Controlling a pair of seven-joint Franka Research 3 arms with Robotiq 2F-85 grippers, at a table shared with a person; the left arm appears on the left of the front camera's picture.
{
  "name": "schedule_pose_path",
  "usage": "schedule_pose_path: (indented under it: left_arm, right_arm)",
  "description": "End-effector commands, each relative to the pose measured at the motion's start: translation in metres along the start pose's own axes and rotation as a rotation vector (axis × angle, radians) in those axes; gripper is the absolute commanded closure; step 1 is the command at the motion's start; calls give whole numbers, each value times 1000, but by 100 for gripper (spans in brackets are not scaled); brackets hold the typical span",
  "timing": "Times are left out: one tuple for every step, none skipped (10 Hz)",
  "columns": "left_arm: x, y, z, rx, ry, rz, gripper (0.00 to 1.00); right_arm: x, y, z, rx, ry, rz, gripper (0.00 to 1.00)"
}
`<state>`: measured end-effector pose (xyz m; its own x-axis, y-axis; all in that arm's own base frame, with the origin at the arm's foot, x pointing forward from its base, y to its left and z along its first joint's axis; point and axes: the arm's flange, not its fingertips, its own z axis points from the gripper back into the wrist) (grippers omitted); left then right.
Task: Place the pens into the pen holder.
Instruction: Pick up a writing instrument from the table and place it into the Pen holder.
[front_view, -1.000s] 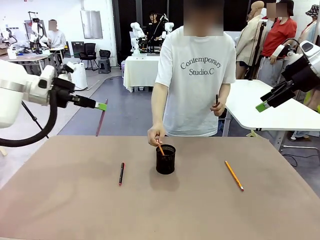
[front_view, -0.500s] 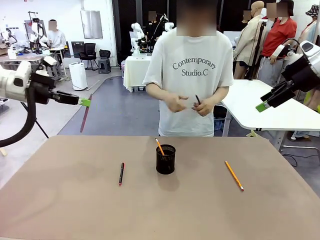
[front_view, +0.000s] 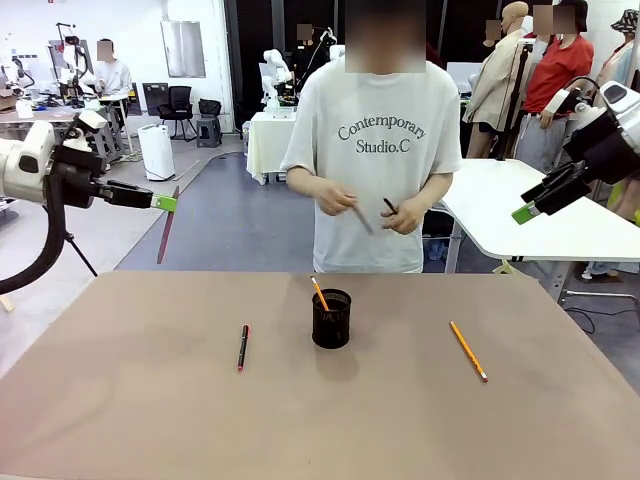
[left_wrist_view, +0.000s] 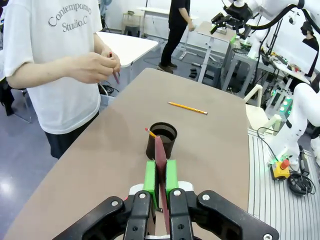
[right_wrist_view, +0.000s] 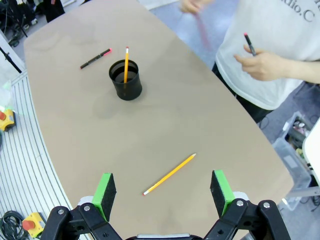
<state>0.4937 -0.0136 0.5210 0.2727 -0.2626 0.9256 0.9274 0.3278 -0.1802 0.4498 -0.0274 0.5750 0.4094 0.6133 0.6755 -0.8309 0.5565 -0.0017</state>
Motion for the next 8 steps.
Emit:
schedule_pose_path:
  left_arm:
    - [1,-1,0,5,0,-3,100]
    - [1,-1,0,5,0,-3,100]
    - [1,-1,0,5,0,-3,100]
    - [1,-1,0,5,0,-3,100]
    - [1,-1,0,5,0,-3,100]
    - [1,-1,0,5,0,-3,100]
    - [1,-1,0,5,0,-3,100]
    - [1,-1,0,5,0,-3,100]
  right_arm:
    - [2,0,1,8,-20,-4,0]
    - [2,0,1,8,-20,-4,0]
    - [2,0,1,8,-20,-4,0]
    - [2,0,1,8,-20,-4,0]
    - [2,0,1,8,-20,-4,0]
    - [2,0,1,8,-20,-4,0]
    - [2,0,1,8,-20,-4,0]
    - [2,0,1,8,-20,-4,0]
